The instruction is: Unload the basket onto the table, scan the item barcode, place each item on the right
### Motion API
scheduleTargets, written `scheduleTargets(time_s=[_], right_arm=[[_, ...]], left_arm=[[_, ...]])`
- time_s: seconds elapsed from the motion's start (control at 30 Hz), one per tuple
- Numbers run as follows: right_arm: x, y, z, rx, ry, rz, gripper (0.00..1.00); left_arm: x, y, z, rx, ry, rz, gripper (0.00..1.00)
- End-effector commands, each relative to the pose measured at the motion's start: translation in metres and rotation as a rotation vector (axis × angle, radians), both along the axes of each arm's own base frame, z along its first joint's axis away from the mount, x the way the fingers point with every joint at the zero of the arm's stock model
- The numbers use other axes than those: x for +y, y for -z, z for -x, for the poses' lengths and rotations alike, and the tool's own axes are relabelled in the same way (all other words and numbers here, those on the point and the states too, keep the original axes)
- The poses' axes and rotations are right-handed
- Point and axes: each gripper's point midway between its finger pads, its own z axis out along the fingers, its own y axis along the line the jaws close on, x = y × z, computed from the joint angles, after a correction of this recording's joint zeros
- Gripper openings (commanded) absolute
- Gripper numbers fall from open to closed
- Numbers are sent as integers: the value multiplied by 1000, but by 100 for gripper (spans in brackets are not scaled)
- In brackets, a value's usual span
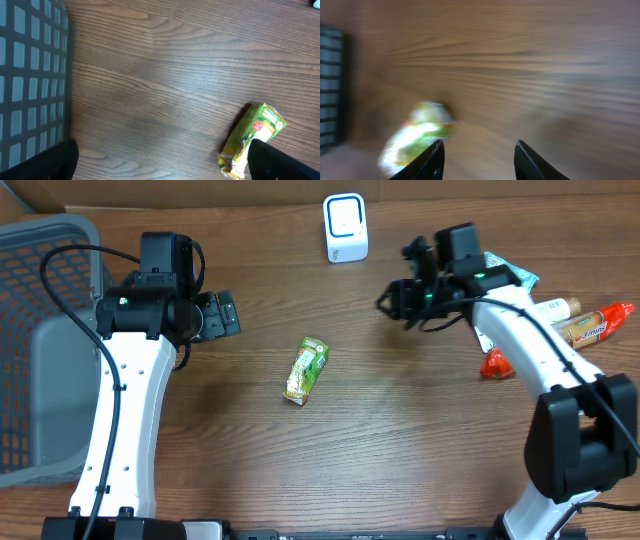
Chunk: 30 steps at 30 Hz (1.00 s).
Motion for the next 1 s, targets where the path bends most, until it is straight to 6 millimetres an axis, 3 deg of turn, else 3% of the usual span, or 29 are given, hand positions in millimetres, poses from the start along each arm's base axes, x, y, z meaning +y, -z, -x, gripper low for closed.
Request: scheduleTargets(time_s=[0.0,0.23,0.33,0.43,0.73,0.97], right_arm=[[45,-1,28,152,40,-103,47],[88,21,57,261,221,-14,51],[104,23,66,246,247,14,63],[119,30,74,208,239,50,66],[145,93,104,285,186,159,64],[148,97,107,298,172,154,53]], left_arm=[[1,3,0,6,-8,-6,99],[1,3,0,6,-8,-6,99],[1,3,0,6,-8,-6,100],[1,3,0,6,-8,-6,100],[1,3,0,6,-8,-6,100],[1,3,0,6,-8,-6,100]])
